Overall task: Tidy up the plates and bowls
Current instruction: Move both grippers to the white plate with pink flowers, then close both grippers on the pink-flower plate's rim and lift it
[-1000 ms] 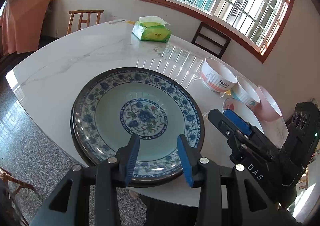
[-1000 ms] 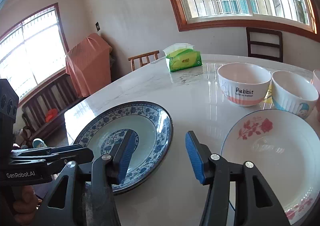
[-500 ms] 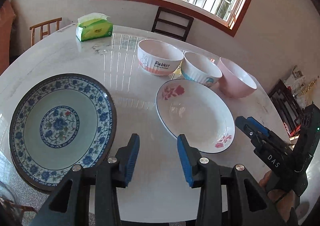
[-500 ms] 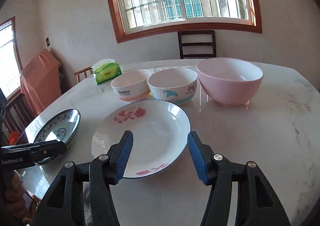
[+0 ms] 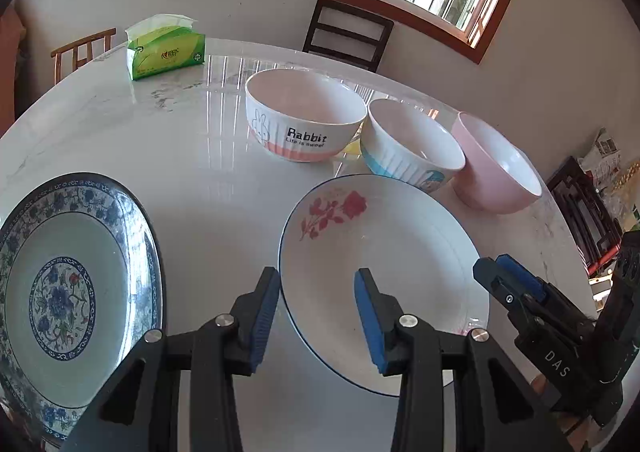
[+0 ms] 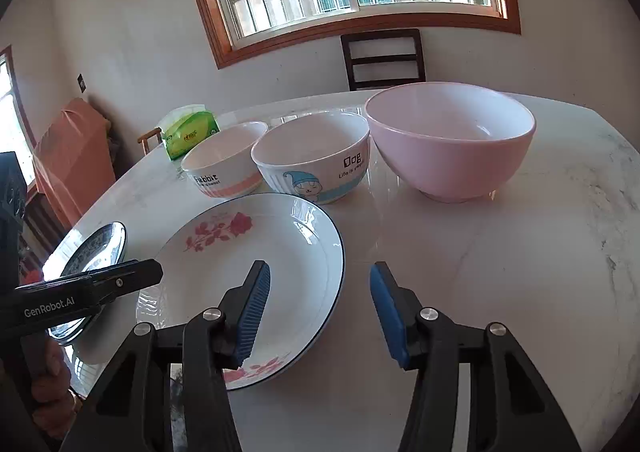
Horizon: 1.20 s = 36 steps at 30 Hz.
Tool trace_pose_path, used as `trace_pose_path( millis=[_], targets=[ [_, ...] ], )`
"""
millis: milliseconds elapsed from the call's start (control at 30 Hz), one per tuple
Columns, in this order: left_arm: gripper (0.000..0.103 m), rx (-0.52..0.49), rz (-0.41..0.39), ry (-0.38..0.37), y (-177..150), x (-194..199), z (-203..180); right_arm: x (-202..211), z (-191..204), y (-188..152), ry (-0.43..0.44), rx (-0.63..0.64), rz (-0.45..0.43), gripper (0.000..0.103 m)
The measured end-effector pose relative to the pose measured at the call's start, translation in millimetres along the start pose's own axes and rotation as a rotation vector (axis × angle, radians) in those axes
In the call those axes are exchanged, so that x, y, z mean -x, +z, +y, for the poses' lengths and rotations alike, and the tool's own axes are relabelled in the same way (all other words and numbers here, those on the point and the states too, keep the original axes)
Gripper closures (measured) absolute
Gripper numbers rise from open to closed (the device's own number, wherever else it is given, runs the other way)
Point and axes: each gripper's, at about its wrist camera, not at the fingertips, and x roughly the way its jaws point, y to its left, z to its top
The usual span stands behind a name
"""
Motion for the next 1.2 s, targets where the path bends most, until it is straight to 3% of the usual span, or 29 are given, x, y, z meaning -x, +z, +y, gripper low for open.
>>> trace_pose_path(
  millis=[267,467,667,733,833,1200],
  targets=[
    [0.063,0.041,0.045,-0.026,6,-20,7,-16,-3,4,0.023,-0.010,0.065,0.054],
    [0.063,0.066,0.090,-0.026,7,-34,9,-29,-1,3,0.015,0.006,0.126,0.065],
    [0.065,0.021,0.104,0.003,8,-36,2,-38,4,3,0.003,0.039,0.170,0.073],
    [0.077,0.008,0.097,0.059,7,-36,0,-39,2,3,0.003,0.041,0.173,0.075],
    [0.081,0.046,0.092,0.043,6,-34,7,-38,-5,4,0.026,0.021,0.175,0.085],
    [0.082,0.043,0.063,0.046,-6,-24,-7,-22,-11,-2,0.000,0.028,0.152,0.087]
  ],
)
